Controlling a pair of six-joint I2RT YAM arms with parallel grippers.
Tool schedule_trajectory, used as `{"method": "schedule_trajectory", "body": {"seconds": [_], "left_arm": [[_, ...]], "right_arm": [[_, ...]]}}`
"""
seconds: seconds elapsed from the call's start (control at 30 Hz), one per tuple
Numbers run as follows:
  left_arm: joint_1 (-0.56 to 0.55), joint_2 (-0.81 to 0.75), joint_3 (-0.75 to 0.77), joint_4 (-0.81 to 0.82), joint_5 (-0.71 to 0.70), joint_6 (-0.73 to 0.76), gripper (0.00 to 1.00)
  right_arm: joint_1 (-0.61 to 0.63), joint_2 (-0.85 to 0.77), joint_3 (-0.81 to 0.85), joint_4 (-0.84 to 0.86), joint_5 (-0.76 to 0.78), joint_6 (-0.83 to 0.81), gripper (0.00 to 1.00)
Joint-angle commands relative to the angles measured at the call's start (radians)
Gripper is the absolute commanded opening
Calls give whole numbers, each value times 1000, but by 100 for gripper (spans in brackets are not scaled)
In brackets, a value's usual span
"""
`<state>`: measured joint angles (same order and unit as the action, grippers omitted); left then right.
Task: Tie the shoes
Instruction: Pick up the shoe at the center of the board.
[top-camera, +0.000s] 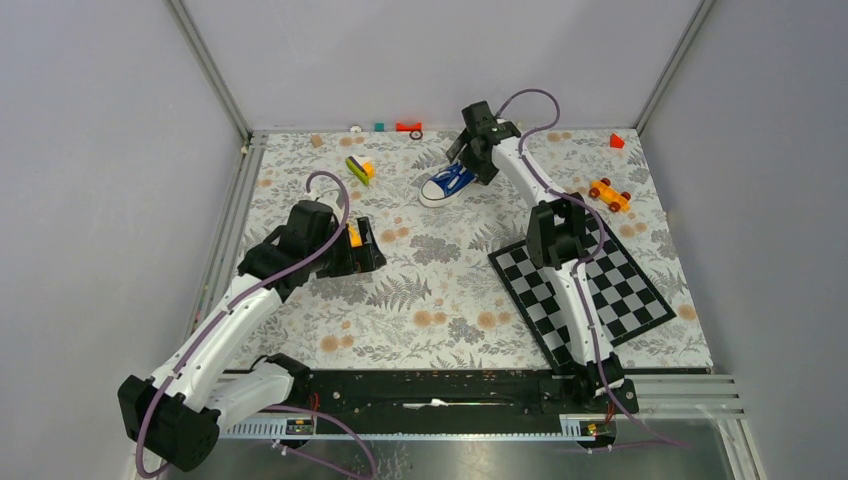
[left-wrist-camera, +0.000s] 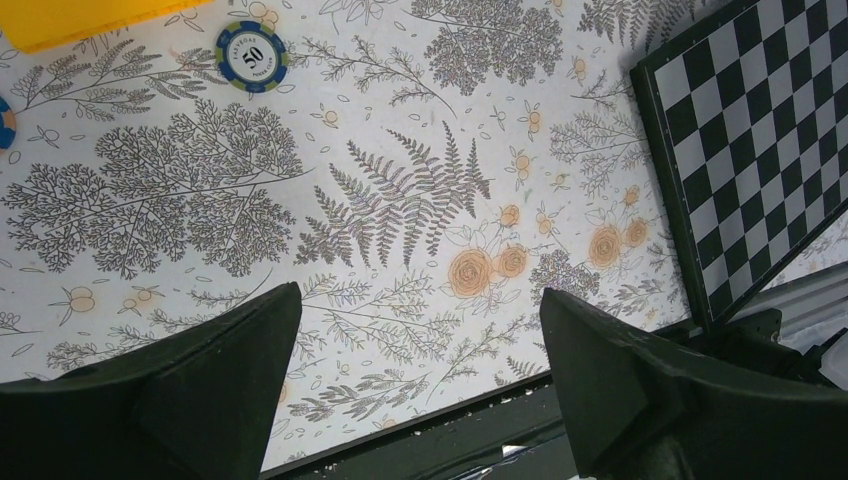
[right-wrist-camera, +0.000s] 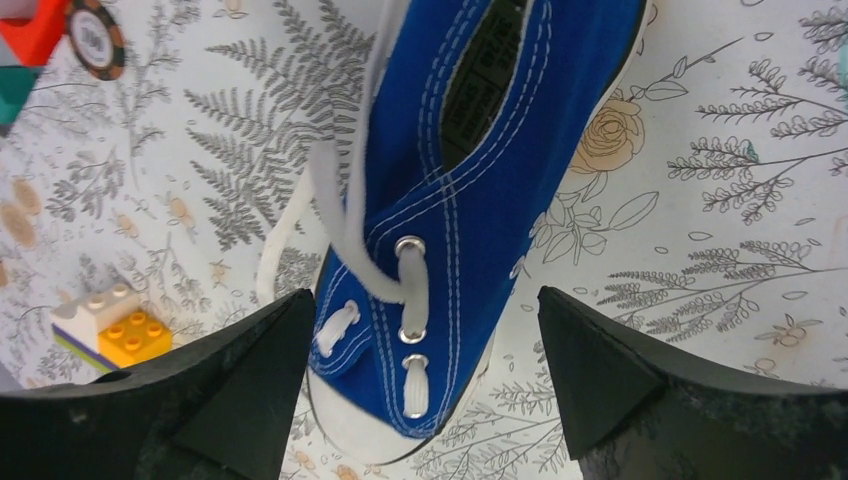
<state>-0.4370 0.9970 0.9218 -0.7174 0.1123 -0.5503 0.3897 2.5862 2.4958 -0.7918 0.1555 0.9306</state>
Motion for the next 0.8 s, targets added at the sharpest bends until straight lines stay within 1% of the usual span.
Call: {"method": "schedule_trajectory", "body": {"seconds": [0.0,0.1,0.13,0.17,0.27,0.3,0.37,0.43,0.5,0.57,0.67,0.77], "left_arm": [[6,-24,-9,10,10,-16,99],[6,-33,-6,5,0,-23,99],[6,-36,-7,3,-5,-25,99],[6,-39,-6,1,-9,-26,99],[6,-41,-3,-7,-13,-26,99],[6,-43,-3,-9,-12,-26,99],[6,-44,1,-12,-14,-24,99],[6,-48,9,-19,-20,-19,99],[6,-54,18,-29,-32,-14,99],[6,-60,36,-51,-60,-4,99],[6,-63,76,-101,-107,13,99],[7,-73,113,-146,-162,19,99]], "right_arm": [[6,39,49,16,-11,26,87],[6,41,24,23,-27,17,78],[7,36,11,32,-43,10,71],[9,25,-3,43,-59,-1,59],[25,-60,-98,92,-58,-58,12],[32,-86,-133,103,-55,-71,1],[46,-169,-200,148,-65,-131,0],[63,-246,-260,156,-75,-180,0],[85,-345,-359,185,-106,-241,0],[110,-481,-530,238,-127,-283,0],[155,-703,-858,391,-211,-349,0],[188,-878,-1124,444,-291,-422,0]]}}
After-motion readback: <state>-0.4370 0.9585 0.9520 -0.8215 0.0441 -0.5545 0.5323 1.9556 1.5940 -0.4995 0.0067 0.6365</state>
